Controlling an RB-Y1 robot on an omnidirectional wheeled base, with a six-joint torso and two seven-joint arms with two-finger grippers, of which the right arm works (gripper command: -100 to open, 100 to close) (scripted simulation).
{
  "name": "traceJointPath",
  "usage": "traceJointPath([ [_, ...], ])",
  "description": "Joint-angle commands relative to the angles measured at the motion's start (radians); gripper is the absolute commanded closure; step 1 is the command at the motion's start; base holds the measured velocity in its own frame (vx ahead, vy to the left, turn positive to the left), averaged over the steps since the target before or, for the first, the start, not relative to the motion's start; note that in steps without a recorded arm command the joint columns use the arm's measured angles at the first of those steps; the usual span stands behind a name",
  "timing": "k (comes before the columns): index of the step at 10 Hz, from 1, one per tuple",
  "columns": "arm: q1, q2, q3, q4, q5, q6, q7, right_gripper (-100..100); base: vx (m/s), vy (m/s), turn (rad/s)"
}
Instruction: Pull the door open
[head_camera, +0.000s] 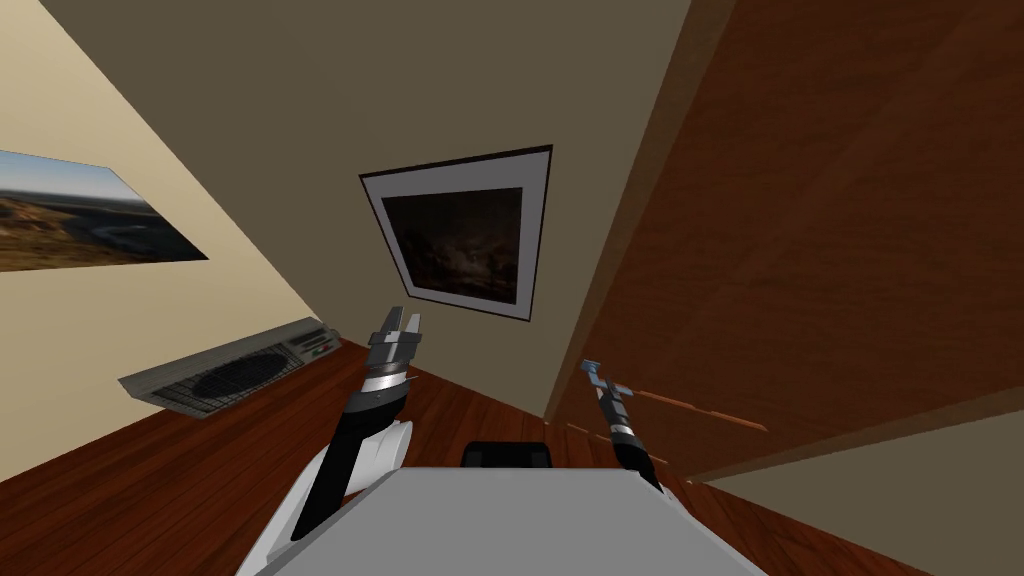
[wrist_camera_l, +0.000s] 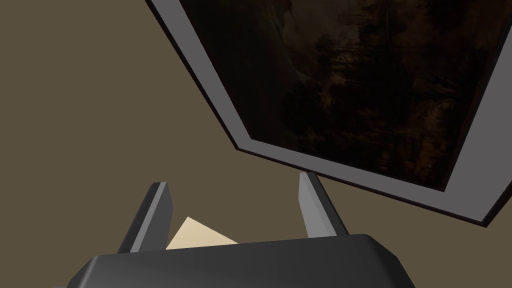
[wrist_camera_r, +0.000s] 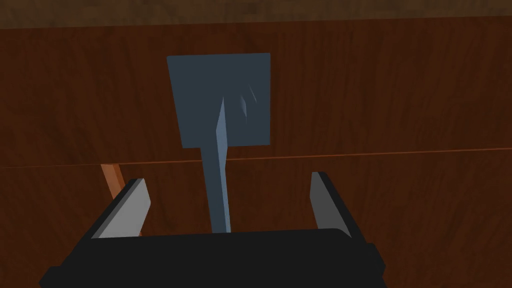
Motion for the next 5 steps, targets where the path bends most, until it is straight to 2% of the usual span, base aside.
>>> traceJointPath([
  [1, 0.000, 0.000, 0.000, 0.000, 0.000, 0.000, 0.000, -100, 0.079, -0.019, 0.024],
  [2, 0.000, 0.000, 0.000, 0.000, 0.000, 0.000, 0.000, 100, -0.015, 0.003, -0.019],
  [5, 0.000, 0.000, 0.000, 0.000, 0.000, 0.000, 0.000, 100, -0.021, 0.004, 0.000],
])
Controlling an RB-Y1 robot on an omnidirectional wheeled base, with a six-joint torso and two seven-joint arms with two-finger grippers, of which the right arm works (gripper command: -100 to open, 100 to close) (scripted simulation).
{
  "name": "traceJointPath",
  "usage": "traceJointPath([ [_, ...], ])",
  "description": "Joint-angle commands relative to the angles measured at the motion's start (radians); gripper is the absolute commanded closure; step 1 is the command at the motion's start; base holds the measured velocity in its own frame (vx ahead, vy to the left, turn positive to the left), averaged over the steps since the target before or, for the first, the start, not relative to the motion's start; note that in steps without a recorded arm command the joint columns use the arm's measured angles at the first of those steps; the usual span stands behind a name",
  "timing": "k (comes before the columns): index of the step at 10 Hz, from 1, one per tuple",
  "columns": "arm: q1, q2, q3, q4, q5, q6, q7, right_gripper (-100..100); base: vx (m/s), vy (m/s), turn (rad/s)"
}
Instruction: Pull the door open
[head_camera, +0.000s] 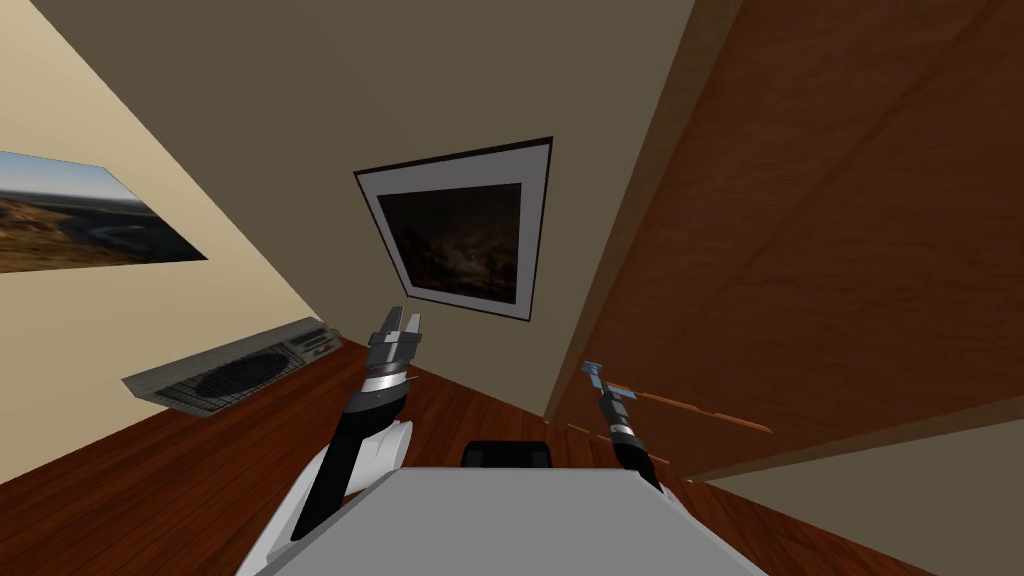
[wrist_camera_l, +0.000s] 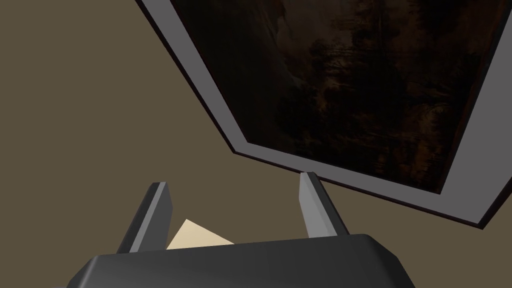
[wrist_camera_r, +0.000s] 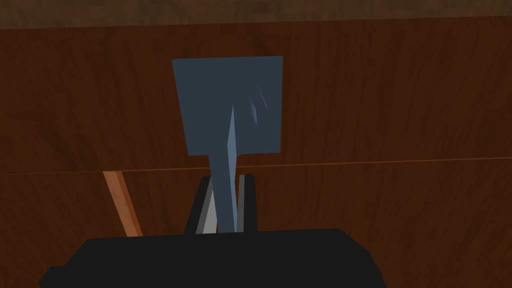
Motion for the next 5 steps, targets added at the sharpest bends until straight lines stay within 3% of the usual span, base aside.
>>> traceJointPath([
  [1, 0.001, 0.000, 0.000, 0.000, 0.000, -0.001, 0.000, 100, -0.005, 0.000, 0.000],
  [2, 0.001, 0.000, 0.000, 0.000, 0.000, -0.001, 0.000, 100, 0.000, 0.000, 0.000],
  [3, 0.012, -0.012, 0.012, 0.001, 0.006, -0.014, -0.016, 100, -0.097, -0.018, 0.135],
  [5, 0.021, -0.023, 0.023, 0.001, 0.010, -0.027, -0.031, 100, -0.194, -0.033, 0.121],
])
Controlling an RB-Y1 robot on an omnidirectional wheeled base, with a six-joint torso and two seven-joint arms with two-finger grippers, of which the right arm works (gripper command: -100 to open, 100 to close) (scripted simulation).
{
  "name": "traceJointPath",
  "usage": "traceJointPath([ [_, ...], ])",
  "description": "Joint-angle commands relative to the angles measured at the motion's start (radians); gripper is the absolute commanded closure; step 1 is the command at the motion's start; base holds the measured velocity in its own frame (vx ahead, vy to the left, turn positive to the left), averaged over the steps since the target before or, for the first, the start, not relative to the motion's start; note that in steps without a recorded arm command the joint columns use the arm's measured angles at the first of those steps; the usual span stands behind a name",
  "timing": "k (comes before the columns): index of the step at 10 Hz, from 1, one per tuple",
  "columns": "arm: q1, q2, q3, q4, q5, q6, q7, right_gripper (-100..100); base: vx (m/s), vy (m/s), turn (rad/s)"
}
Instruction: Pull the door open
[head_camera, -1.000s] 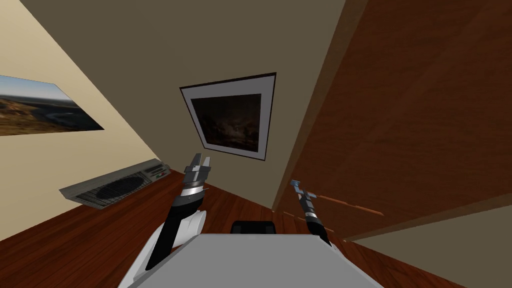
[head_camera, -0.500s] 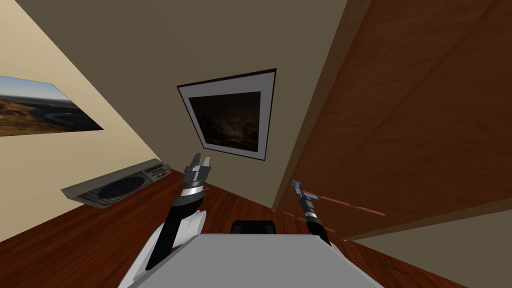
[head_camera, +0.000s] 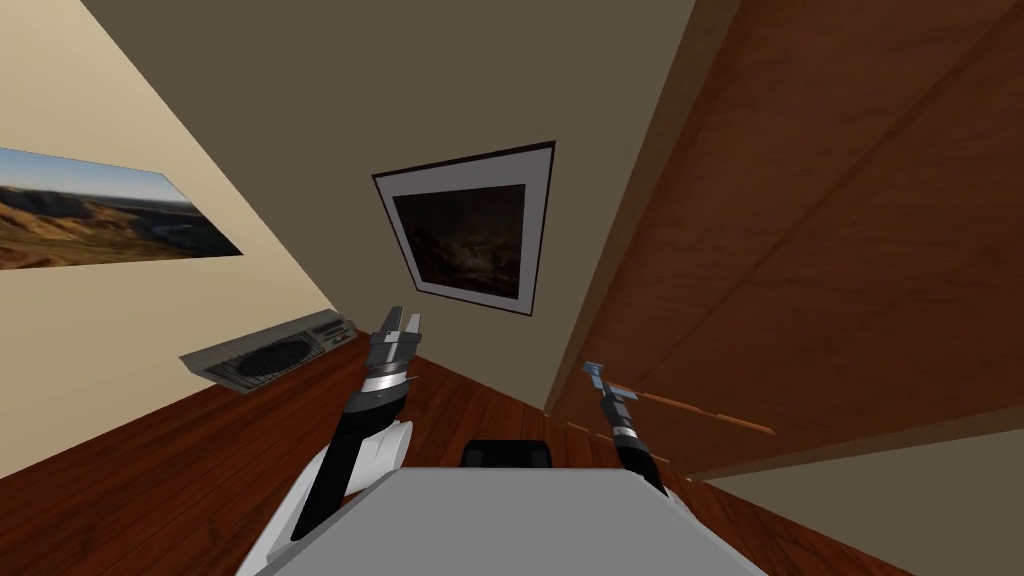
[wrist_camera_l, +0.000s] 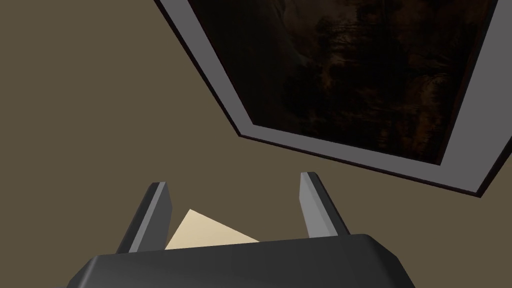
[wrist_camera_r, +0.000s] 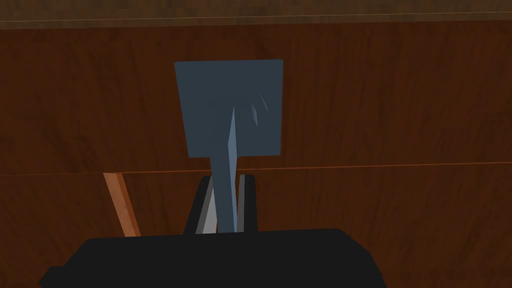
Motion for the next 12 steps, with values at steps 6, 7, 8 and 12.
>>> traceJointPath([
  [6, 0.053, -0.055, 0.057, 0.010, 0.026, -0.070, -0.077, 100, -0.224, -0.041, 0.144],
  [7, 0.051, -0.048, 0.053, 0.005, 0.024, -0.057, -0.068, 100, -0.099, -0.028, 0.039],
  [8, 0.073, -0.060, 0.066, 0.012, 0.029, -0.088, -0.086, 100, -0.125, -0.034, 0.192],
  [12, 0.111, -0.088, 0.085, 0.024, 0.036, -0.150, -0.117, 100, -0.202, -0.043, 0.152],
])
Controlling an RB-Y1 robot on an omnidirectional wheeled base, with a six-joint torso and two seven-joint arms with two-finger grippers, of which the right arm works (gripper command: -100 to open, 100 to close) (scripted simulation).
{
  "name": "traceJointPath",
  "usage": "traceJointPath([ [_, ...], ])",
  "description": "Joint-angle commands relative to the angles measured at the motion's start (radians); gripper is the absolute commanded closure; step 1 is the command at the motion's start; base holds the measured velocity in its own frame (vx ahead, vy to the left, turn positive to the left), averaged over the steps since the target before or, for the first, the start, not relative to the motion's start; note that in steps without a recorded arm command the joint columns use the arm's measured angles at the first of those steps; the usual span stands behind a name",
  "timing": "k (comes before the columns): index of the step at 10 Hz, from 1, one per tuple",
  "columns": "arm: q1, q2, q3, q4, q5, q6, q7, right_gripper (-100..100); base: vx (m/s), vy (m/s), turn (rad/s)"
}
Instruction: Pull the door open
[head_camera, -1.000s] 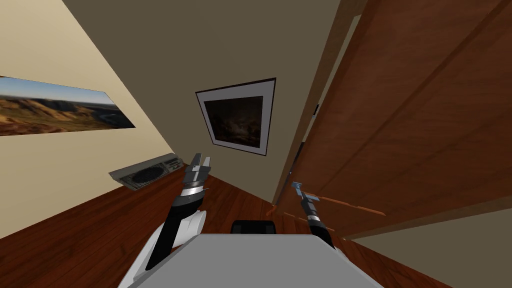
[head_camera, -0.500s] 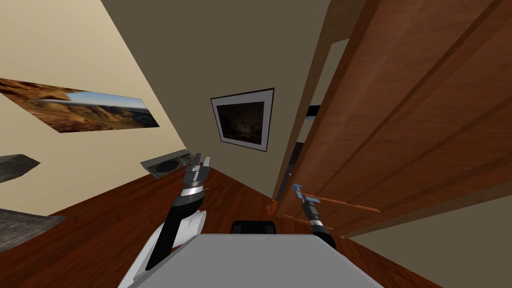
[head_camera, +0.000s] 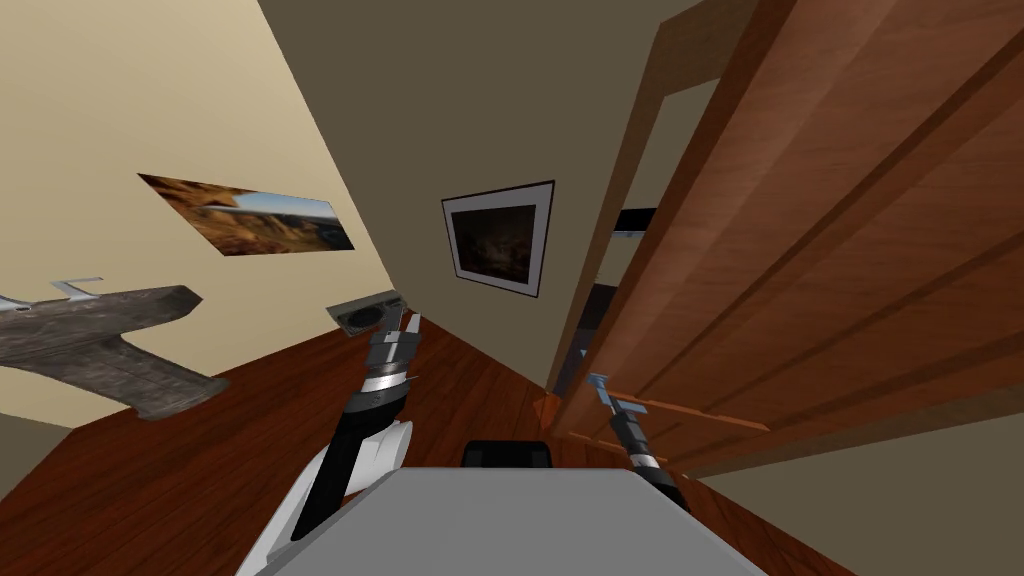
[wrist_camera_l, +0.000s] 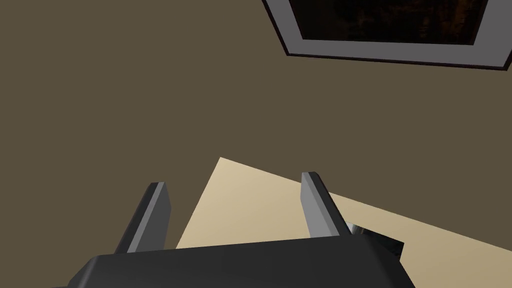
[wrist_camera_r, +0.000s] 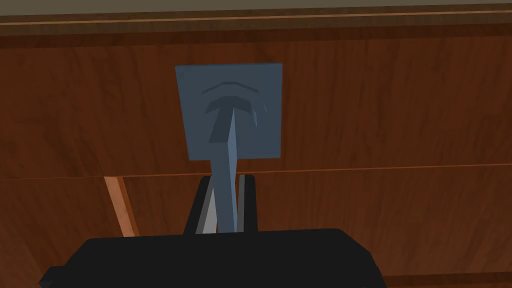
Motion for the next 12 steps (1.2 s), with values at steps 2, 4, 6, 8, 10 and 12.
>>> traceJointPath([
  [2, 0.032, -0.021, 0.013, 0.010, 0.004, -0.048, -0.024, 100, -0.211, -0.025, 0.140],
  [4, 0.038, -0.023, 0.016, 0.009, 0.006, -0.053, -0.026, 100, -0.171, -0.028, 0.089],
  [6, 0.051, -0.034, 0.028, 0.026, 0.012, -0.087, -0.039, 100, -0.207, -0.046, 0.185],
  [8, 0.060, -0.046, 0.038, 0.043, 0.016, -0.121, -0.052, 100, -0.236, -0.076, 0.165],
  [10, 0.069, -0.058, 0.048, 0.060, 0.021, -0.155, -0.064, 100, -0.236, -0.060, 0.177],
  [12, 0.076, -0.067, 0.055, 0.073, 0.024, -0.181, -0.074, 100, -0.242, -0.023, 0.136],
])
